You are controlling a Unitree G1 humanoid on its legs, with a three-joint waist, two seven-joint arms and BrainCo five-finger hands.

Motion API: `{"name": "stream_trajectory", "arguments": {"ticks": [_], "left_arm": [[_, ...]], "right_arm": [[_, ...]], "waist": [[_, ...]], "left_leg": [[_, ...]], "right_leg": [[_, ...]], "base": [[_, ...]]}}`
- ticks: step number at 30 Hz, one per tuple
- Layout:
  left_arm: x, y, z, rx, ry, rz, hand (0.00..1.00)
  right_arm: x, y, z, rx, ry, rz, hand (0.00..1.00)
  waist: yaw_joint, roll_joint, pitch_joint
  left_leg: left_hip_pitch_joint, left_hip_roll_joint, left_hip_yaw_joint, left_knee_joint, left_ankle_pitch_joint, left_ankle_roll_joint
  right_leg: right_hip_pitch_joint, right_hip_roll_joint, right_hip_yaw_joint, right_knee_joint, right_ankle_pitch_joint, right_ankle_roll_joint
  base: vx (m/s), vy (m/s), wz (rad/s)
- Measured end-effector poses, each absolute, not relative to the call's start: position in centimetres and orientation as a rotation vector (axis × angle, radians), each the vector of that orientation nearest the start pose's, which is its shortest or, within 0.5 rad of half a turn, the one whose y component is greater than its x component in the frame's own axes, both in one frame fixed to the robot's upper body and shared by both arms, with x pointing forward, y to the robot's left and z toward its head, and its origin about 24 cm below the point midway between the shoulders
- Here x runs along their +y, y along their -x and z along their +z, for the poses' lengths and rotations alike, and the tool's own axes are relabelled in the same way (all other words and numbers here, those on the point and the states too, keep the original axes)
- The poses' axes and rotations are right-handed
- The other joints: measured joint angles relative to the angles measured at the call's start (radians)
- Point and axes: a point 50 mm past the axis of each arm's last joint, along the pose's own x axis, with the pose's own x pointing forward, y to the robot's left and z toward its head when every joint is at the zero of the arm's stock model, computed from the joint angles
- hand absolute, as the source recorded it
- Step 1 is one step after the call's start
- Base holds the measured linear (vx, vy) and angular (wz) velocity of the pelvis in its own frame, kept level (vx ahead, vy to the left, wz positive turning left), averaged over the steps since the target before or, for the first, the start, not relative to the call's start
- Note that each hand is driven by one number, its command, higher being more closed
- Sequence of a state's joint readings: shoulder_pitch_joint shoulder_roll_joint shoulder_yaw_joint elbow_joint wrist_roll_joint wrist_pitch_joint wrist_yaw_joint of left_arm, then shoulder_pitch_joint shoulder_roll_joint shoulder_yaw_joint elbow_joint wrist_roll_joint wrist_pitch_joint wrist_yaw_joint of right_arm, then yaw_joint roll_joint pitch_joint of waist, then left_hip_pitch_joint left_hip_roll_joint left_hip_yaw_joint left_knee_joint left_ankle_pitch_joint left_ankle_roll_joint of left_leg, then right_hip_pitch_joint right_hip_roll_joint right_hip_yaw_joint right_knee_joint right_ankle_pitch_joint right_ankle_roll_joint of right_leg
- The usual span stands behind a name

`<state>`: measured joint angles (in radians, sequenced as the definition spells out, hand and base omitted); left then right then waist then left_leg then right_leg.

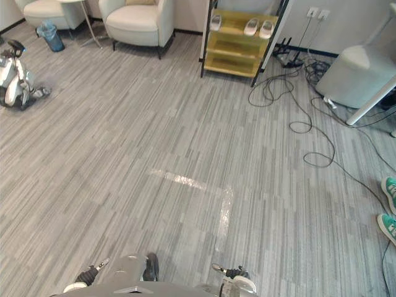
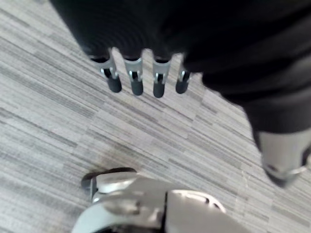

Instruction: Pick up cushions and gather them together orderly.

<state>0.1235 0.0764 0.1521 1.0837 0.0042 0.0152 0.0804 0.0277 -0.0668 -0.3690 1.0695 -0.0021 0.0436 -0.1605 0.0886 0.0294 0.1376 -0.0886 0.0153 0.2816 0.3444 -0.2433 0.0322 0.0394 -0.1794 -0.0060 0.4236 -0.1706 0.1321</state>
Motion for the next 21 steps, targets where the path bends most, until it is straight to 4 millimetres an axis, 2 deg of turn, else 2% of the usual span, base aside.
{"name": "stream_trajectory", "arguments": {"ticks": [1,2,3,5,6,7,8,9,10,11,13,14,15,16,18,21], "left_arm": [[20.6,-6.3,-16.8,1.220,-0.048,0.272,0.00],[20.8,-6.2,-16.7,1.223,-0.065,0.263,0.00],[21.2,-6.3,-16.7,1.222,-0.086,0.255,0.00],[21.2,-6.3,-16.7,1.224,-0.087,0.256,0.00],[21.2,-6.2,-16.7,1.227,-0.086,0.256,0.00],[21.2,-6.2,-16.7,1.228,-0.086,0.256,0.00],[21.1,-6.2,-16.7,1.227,-0.082,0.256,0.00],[21.0,-6.2,-16.7,1.227,-0.080,0.255,0.00],[20.7,-6.2,-16.8,1.228,-0.071,0.251,0.00],[20.6,-6.3,-16.8,1.228,-0.069,0.249,0.00],[21.0,-6.2,-16.7,1.227,-0.078,0.255,0.00],[21.2,-6.2,-16.7,1.227,-0.081,0.260,0.00],[20.7,-6.2,-16.8,1.232,-0.065,0.257,0.00],[20.0,-6.1,-17.0,1.237,-0.049,0.246,0.00],[19.6,-6.2,-17.0,1.237,-0.040,0.242,0.00],[19.5,-6.7,-17.0,1.227,-0.058,0.222,0.00]], "right_arm": [[-22.6,-10.3,-15.5,1.096,-0.049,-0.507,0.00],[-22.6,-10.5,-15.5,1.091,-0.046,-0.503,0.00],[-22.5,-10.4,-15.5,1.093,-0.052,-0.504,0.00],[-22.5,-10.4,-15.5,1.097,-0.047,-0.503,0.00],[-22.5,-10.6,-15.5,1.090,-0.047,-0.501,0.00],[-22.6,-10.7,-15.4,1.087,-0.046,-0.502,0.00],[-22.7,-11.0,-15.3,1.076,-0.046,-0.503,0.00],[-22.8,-11.1,-15.2,1.072,-0.044,-0.504,0.00],[-23.2,-11.5,-15.0,1.060,-0.032,-0.505,0.00],[-23.4,-11.6,-15.0,1.059,-0.025,-0.505,0.00],[-23.2,-11.0,-15.2,1.079,-0.024,-0.502,0.00],[-23.2,-10.5,-15.4,1.095,-0.025,-0.505,0.00],[-23.7,-10.1,-15.3,1.101,-0.015,-0.516,0.00],[-24.2,-9.8,-15.3,1.109,-0.003,-0.524,0.00],[-24.6,-9.6,-15.3,1.116,0.005,-0.532,0.00],[-24.5,-9.0,-15.5,1.138,0.004,-0.535,0.00]], "waist": [[-0.019,-0.008,-0.003],[-0.028,-0.014,-0.003],[-0.032,-0.030,0.000],[-0.030,-0.033,0.001],[-0.034,-0.030,0.003],[-0.036,-0.029,0.003],[-0.044,-0.021,0.008],[-0.048,-0.018,0.010],[-0.061,0.001,0.022],[-0.063,0.007,0.026],[-0.066,-0.013,0.032],[-0.067,-0.027,0.036],[-0.067,0.002,0.041],[-0.067,0.023,0.037],[-0.072,0.043,0.037],[-0.081,0.046,0.035]], "left_leg": [[0.044,-0.017,0.017,-0.027,0.004,0.016],[0.064,-0.028,0.018,-0.038,0.002,0.019],[0.120,-0.049,0.019,-0.070,0.000,0.026],[0.199,-0.052,0.017,-0.120,-0.001,0.028],[0.234,-0.045,0.016,-0.147,-0.001,0.028],[0.245,-0.040,0.017,-0.156,-0.001,0.028],[0.272,-0.018,0.018,-0.175,0.001,0.025],[0.278,-0.011,0.018,-0.180,0.001,0.025],[0.300,0.022,0.015,-0.196,0.001,0.020],[0.308,0.034,0.014,-0.200,0.001,0.013],[0.328,0.030,-0.009,-0.217,-0.007,-0.020],[0.343,0.023,-0.025,-0.219,-0.023,-0.050],[0.372,0.049,-0.045,-0.224,-0.041,-0.079],[0.364,0.070,-0.067,-0.217,-0.038,-0.080],[0.353,0.099,-0.106,-0.193,-0.033,-0.091],[0.318,0.135,-0.156,-0.081,-0.010,-0.124]], "right_leg": [[-0.108,-0.016,0.016,0.263,0.009,0.037],[-0.141,-0.021,0.013,0.352,0.016,0.047],[-0.186,-0.035,-0.028,0.500,0.009,0.036],[-0.211,-0.047,-0.150,0.561,-0.053,-0.021],[-0.227,-0.041,-0.217,0.538,-0.095,-0.047],[-0.236,-0.037,-0.246,0.515,-0.110,-0.056],[-0.271,-0.012,-0.310,0.386,-0.138,-0.082],[-0.280,-0.002,-0.317,0.348,-0.138,-0.083],[-0.306,0.035,-0.328,0.204,-0.113,-0.098],[-0.315,0.051,-0.321,0.124,-0.079,-0.093],[-0.313,0.078,-0.253,-0.099,0.078,-0.085],[-0.308,0.077,-0.223,-0.133,0.174,-0.090],[-0.295,0.099,-0.228,-0.107,0.213,-0.132],[-0.295,0.118,-0.234,-0.109,0.179,-0.137],[-0.285,0.139,-0.258,-0.109,0.144,-0.143],[-0.224,0.154,-0.294,-0.143,0.114,-0.152]], "base": [[0.18,0.095,-0.09],[0.30,0.121,0.07],[0.29,0.053,0.10],[0.32,0.026,0.00],[0.21,-0.001,-0.04],[0.29,-0.073,-0.03],[0.29,-0.096,-0.02],[0.34,-0.148,0.02],[0.20,-0.110,0.05],[0.27,-0.151,0.08],[0.29,-0.206,0.17],[0.32,-0.241,0.23],[0.32,-0.232,0.17],[0.30,-0.221,0.06],[0.26,-0.223,0.12],[0.20,-0.184,0.33]]}}
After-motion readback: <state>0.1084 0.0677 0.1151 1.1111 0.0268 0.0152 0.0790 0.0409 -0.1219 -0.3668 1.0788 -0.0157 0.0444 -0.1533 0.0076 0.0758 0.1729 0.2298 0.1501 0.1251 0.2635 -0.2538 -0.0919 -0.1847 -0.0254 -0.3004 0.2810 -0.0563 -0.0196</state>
